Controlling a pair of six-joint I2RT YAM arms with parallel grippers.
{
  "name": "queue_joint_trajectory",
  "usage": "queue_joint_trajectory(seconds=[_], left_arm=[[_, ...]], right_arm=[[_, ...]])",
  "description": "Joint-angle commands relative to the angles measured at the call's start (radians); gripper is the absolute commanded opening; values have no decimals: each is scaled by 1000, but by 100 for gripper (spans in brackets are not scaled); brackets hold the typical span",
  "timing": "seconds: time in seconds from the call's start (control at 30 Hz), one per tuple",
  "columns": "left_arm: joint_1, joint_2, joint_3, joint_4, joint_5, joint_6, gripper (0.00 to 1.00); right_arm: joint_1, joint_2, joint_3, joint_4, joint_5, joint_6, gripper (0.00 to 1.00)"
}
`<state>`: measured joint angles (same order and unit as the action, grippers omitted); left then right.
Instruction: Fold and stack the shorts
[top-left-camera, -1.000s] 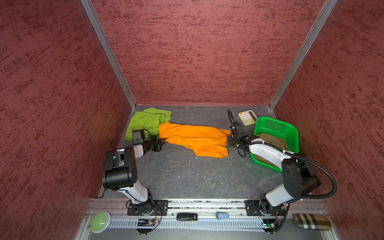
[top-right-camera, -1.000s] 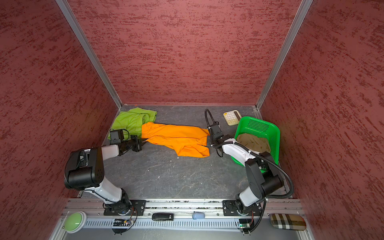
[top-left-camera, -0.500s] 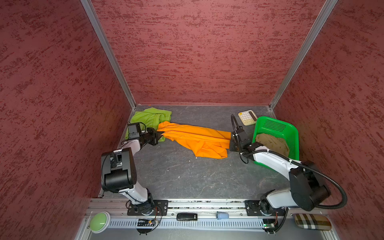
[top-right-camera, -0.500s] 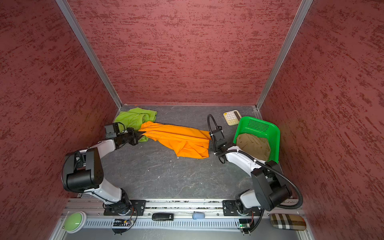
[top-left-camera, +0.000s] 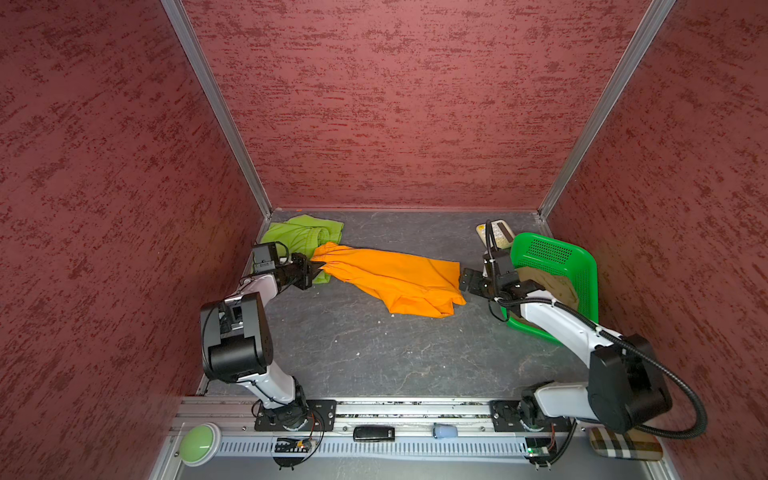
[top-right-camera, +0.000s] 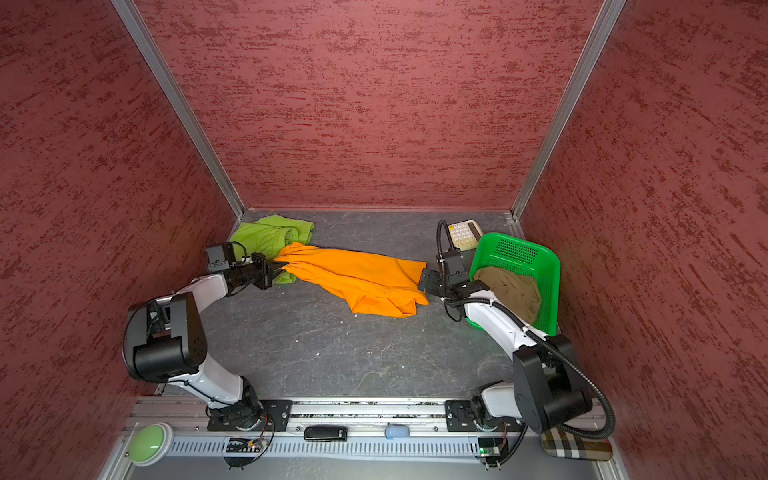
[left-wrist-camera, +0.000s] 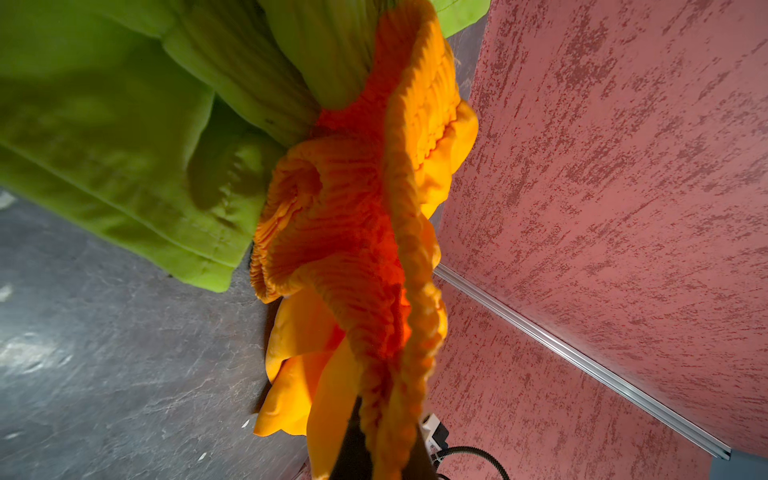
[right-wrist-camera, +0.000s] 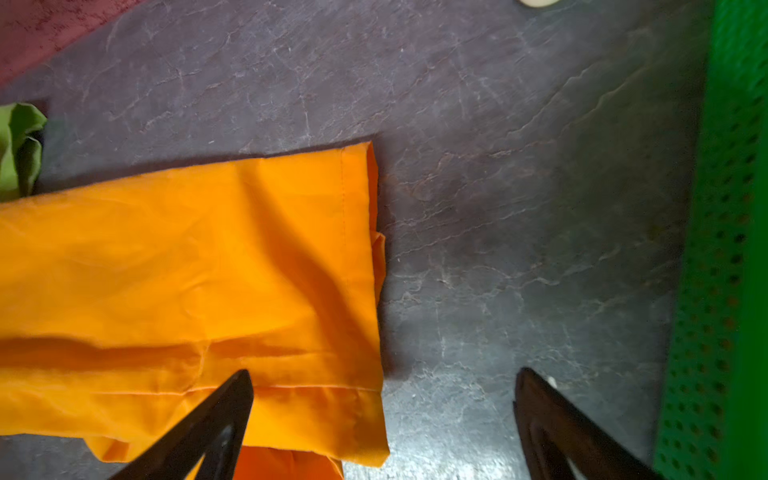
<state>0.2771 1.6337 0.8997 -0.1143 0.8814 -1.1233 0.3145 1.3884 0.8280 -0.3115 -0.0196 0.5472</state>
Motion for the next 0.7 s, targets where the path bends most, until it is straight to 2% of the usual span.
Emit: queue_joint_trajectory(seconds=[0.0,0.17,0.23,0.33,0.43,0.57,0.6,0.67], left_arm=[[15,26,22,-20,3,37,0],[24,26,33,-21,7,43,0],[27,26,38,-30,5,49,0],[33,30,39,-28,7,48,0],[33,37,47,-29,8,47,0],[33,40,59,-25,7,43,0],[33,41,64,-22,6,39,0],[31,49,81,0,1,16,0]], right_arm=[[0,56,14,68,-156,69,99],[0,129,-54,214,-294,165,99],[0,143,-75,247,-314,189,91],[0,151,-89,259,-302,188,71],[0,174,-72,244,-290,169,46],[0,193,-60,274,-275,172,7],[-2,202,-42,274,-262,164,0],[-13,229,33,231,-237,129,0]])
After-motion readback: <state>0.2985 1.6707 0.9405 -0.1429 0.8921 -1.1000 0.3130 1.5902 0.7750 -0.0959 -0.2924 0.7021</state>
